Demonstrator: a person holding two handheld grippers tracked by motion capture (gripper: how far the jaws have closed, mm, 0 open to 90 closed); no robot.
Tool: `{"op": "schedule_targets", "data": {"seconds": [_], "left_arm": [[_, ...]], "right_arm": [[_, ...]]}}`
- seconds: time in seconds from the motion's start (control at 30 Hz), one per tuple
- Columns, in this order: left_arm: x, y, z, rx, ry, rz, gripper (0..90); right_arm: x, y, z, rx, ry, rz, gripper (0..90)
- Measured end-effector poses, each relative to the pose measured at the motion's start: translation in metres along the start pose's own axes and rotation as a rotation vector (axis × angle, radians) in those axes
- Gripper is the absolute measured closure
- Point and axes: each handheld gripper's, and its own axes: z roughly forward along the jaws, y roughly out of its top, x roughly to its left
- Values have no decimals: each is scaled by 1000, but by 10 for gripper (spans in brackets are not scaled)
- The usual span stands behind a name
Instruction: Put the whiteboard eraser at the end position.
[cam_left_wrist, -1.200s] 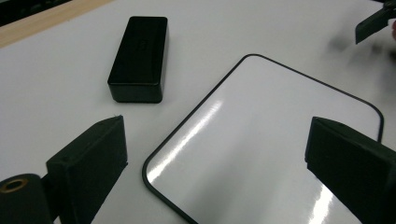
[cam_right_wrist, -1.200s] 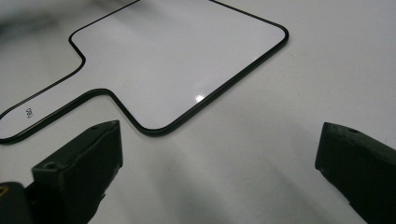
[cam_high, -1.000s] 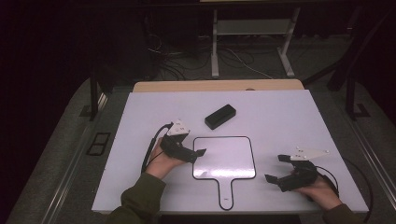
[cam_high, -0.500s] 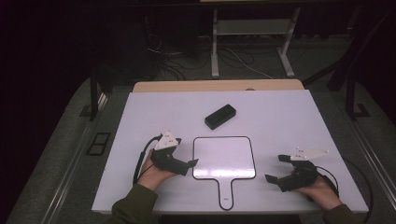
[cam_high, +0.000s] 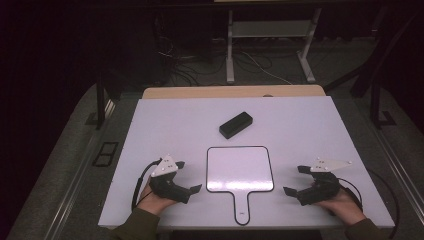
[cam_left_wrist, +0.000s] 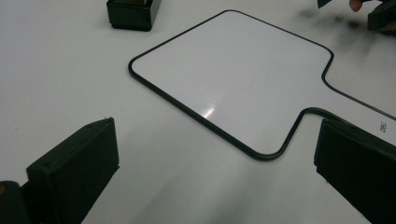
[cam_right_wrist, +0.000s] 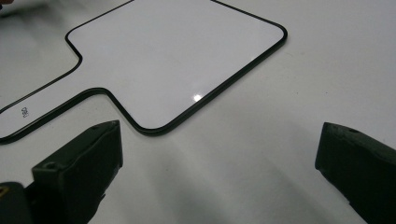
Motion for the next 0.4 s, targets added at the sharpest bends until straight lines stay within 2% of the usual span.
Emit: {"op": "schedule_targets", "data": {"seconds": [0.4], "left_arm": [[0,-2,2,43,0,-2,0]], "right_arm": [[0,0,-1,1,-4,-6,0]]}}
